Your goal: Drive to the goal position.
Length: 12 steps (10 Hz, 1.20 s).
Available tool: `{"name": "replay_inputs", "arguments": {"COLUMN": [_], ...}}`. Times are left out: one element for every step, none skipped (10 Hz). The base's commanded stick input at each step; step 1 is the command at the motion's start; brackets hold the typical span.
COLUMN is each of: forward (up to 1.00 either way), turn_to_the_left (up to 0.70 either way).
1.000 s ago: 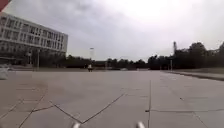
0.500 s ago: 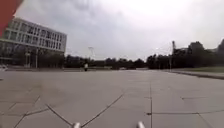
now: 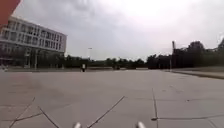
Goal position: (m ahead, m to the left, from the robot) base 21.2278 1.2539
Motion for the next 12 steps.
{"name": "replay_inputs", "arguments": {"forward": [0.5, 0.5, 0.5, 0.5, 0.5, 0.5, 0.5, 0.5, 0.5, 0.5, 0.5, 0.5], "turn_to_the_left": [0.0, 0.0, 0.0, 0.0, 0.0, 0.0, 0.0, 0.0, 0.0, 0.0, 0.0, 0.0]}}
